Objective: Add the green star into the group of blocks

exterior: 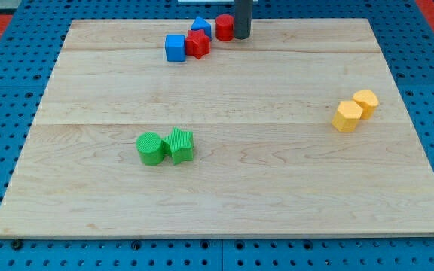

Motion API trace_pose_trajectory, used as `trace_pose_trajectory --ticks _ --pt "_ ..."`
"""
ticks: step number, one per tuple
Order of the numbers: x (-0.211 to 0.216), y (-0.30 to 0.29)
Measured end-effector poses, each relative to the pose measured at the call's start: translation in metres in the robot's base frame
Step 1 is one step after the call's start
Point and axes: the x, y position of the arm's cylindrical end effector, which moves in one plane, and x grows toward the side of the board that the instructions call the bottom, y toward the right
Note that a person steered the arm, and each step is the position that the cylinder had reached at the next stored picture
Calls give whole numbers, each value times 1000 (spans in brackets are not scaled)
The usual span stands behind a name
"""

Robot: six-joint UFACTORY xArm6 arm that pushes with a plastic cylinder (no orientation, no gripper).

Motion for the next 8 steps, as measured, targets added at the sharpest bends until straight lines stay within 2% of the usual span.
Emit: trace_pose_trajectory --ticks 3,4,6,7,8 --pt "18 10" --pt "68 24" --pt "198 38" --pt "287 25" --pt "295 -42"
